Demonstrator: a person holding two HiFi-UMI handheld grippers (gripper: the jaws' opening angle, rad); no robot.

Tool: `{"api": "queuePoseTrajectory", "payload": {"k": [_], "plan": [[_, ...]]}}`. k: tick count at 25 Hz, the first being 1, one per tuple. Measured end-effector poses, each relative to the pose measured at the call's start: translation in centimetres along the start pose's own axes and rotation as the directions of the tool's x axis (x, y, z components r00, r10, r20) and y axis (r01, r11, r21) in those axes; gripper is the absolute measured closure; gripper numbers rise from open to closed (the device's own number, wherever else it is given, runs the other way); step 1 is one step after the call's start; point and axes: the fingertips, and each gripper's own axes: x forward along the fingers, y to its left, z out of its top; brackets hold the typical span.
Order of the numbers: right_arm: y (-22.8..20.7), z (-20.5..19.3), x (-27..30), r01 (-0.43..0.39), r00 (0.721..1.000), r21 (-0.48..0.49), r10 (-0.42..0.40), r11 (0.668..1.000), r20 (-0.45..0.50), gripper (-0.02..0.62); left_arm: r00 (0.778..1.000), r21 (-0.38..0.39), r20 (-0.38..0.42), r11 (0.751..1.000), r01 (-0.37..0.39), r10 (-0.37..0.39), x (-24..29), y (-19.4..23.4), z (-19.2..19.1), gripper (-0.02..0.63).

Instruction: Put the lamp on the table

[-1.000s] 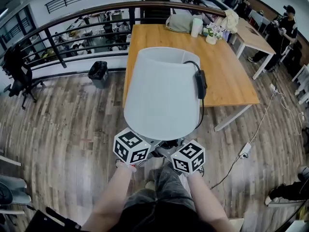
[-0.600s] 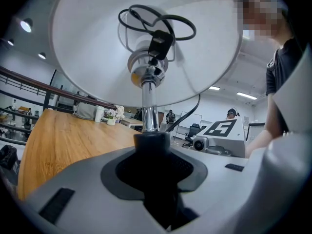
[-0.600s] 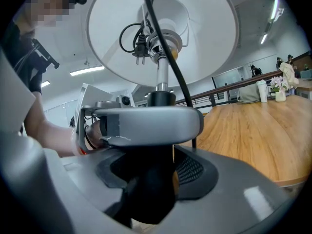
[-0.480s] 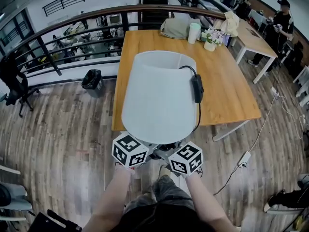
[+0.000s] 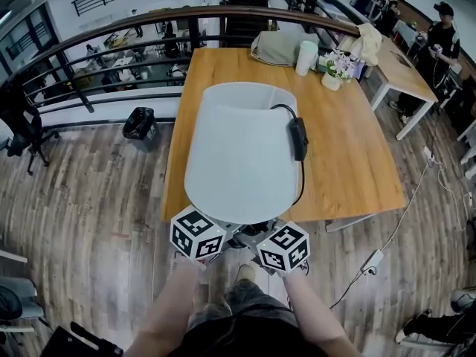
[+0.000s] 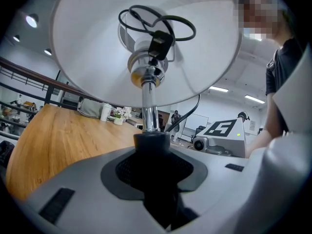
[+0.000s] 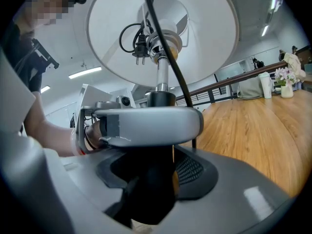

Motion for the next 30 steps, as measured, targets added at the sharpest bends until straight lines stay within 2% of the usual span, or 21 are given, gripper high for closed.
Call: {"api": "queuePoseTrajectory", "payload": {"k": [8, 16, 30], "plan": [[-3.1, 0.4, 1.5, -0.051, 0.998, -0.016, 0.051, 0.999, -0.045, 0.359, 0.998, -0.062, 0.031, 0.997, -0.044, 0.046, 1.8, 3.5, 0.5, 0.486], [-5.6, -0.1, 2.9, -0.062, 0.996, 0.024, 0.064, 0.998, -0.067, 0.360, 0.998, -0.106, 0.006, 0.992, -0.063, 0.064, 3.5, 6.3, -0.3, 0.486], [-12.9, 2.9, 5.7, 0.022, 0.999, 0.050, -0.020, 0.999, -0.038, 0.360, 1.000, -0.095, -0.024, 0.995, 0.016, -0.019, 8.3, 12.1, 2.0, 0.486]]}}
